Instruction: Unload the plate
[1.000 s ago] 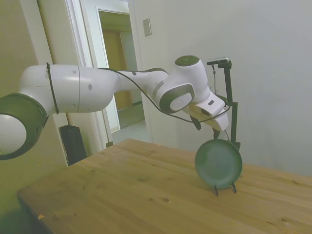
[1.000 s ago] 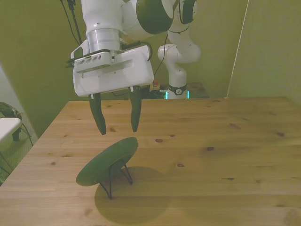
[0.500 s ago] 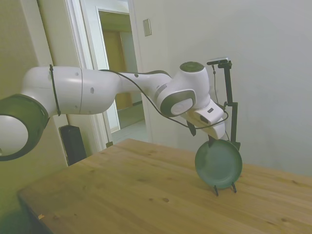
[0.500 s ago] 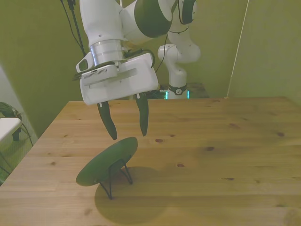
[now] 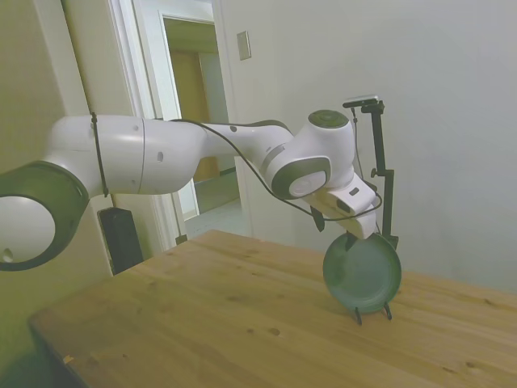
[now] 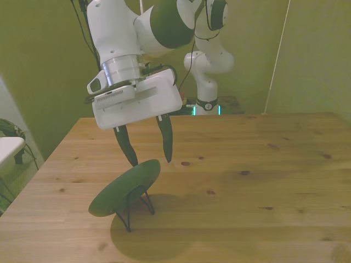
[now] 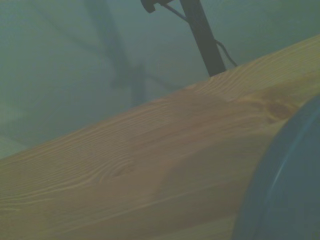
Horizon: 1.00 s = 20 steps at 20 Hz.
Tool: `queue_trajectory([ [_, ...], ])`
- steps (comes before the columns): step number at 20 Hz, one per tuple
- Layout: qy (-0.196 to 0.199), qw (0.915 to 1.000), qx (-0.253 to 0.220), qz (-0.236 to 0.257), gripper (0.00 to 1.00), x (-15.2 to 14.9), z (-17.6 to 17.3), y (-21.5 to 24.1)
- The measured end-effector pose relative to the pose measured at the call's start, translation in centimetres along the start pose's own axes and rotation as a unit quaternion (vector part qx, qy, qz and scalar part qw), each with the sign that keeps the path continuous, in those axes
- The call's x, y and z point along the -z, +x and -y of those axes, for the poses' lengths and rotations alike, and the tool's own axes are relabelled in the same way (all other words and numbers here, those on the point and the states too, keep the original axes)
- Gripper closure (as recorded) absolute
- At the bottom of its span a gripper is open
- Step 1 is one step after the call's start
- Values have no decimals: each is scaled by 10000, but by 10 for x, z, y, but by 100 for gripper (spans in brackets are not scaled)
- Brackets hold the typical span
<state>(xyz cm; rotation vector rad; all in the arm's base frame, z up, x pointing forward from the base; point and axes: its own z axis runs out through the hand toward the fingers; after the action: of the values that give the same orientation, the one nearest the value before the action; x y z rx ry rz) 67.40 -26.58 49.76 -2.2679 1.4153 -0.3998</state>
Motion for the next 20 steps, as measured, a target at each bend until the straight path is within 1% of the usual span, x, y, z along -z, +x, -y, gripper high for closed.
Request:
queue_trajectory([
  [20,-3,9999,103,-3,100,0,-3,4],
])
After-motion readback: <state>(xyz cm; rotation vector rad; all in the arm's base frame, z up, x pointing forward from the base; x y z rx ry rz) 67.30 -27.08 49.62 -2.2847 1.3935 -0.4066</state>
